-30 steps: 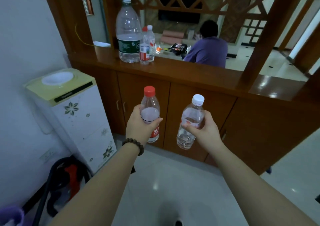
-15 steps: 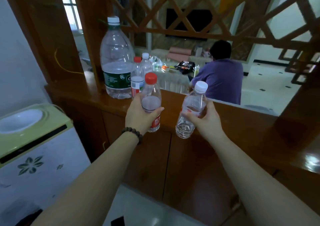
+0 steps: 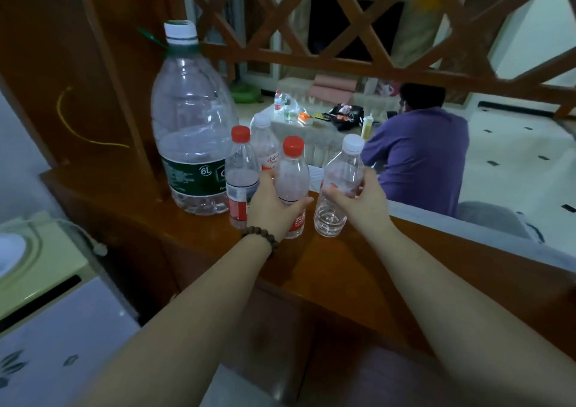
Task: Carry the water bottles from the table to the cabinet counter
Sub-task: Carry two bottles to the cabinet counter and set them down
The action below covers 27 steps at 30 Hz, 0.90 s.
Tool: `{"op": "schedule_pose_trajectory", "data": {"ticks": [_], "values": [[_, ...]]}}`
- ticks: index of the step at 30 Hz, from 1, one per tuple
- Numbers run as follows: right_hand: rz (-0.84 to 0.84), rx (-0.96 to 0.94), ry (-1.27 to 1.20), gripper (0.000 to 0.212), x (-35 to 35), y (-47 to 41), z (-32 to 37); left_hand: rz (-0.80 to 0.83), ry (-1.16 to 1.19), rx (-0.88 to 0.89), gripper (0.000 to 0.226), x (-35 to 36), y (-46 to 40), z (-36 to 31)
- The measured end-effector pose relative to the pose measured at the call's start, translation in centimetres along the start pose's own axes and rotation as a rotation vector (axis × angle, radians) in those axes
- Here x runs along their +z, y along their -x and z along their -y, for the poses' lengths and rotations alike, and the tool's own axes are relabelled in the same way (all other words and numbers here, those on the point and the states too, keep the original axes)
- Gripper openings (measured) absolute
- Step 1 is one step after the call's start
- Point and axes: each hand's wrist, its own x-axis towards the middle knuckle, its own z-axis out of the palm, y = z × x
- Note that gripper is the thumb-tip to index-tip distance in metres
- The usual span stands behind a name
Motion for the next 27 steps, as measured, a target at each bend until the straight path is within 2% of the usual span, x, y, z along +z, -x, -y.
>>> {"op": "schedule_pose_trajectory", "data": {"ticks": [9,16,22,25,27], "values": [[-0.014,0.075,0.045,0.052,1.6,-4.1,-1.0,0.075,-0.003,-0.025,0.082,1.7,-4.0,1.2],[-0.027,0.076,0.038,0.065,2.0,-3.9,-1.5,0.062,0.006,0.022,0.075,2.0,-3.7,1.3],[0.006,0.119,0.017,0.076,1.4,-2.7,-1.5,0.072,0.0,0.02,0.08,2.2,-3.2,1.3],[0.02,0.168,0.078,0.084,0.8,-1.8,-2.1,0.074,-0.036,0.02,0.082,2.3,-2.5,1.7],[0.014,0.189,0.14,0.081,0.3,-1.0,-2.5,0.073,-0.074,0.009,0.084,2.2,-1.7,1.8]]}}
